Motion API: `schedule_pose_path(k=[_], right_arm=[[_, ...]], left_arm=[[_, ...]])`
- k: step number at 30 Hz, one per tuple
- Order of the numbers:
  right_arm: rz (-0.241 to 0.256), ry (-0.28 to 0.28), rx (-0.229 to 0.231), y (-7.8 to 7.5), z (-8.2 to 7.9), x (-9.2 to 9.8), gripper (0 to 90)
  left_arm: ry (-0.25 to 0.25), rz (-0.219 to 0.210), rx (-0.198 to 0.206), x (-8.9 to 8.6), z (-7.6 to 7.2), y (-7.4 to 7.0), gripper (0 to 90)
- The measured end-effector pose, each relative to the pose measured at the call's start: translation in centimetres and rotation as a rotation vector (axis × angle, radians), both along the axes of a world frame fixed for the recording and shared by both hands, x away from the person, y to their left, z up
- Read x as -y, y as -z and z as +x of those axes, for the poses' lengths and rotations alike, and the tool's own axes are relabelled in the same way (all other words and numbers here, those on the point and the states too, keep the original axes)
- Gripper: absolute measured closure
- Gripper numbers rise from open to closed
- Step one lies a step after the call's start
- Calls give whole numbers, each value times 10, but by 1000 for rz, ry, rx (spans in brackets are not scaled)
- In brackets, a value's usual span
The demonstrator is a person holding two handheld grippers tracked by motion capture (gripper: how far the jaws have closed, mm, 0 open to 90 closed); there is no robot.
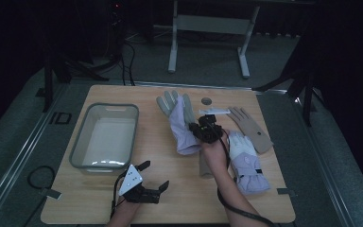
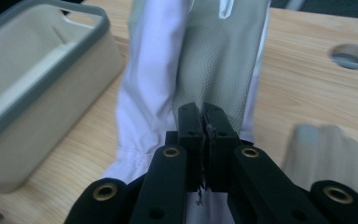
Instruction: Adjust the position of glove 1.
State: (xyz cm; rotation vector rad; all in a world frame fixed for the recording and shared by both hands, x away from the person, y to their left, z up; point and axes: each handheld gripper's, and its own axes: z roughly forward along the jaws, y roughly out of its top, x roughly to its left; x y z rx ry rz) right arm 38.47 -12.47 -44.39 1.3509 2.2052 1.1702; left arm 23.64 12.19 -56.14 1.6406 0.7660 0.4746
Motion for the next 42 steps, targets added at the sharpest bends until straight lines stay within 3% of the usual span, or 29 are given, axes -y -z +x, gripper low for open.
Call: schedule_pose_path(k=[1,5,9,12,13,14,21,24,27,30,34,38,42], right_arm=[[47,22,-22,5,-12,4,870],[81,71,-30,16,-24,9,870],[137,184,-37,38,-41,19,870],[201,215,-75,51,-47,23,868],[224,224,-97,63,-54,19,867],[203,228,-110,74,-55,13,865],[162,264,-126,97,-53,6,854],[175,262,-124,93,-53,7,796],[171,235,-71,77,-53,10,737],[123,167,-28,58,-47,18,606],[77,133,-11,50,-42,25,561],[-3,88,5,41,-33,35,508],[-11,46,-2,34,-27,51,479]], left_arm=[[0,0,0,0,0,0,4],[-1,2,2,0,0,0,4],[-1,5,2,0,0,0,4],[1,6,2,1,1,0,4],[1,8,2,1,0,0,4],[2,11,3,1,0,0,4],[8,13,3,1,1,0,4],[8,12,2,1,1,0,4],[7,12,3,1,1,0,4],[7,11,3,1,1,0,4],[6,4,1,1,1,0,4],[6,4,0,1,1,0,4],[7,3,1,0,1,0,4]])
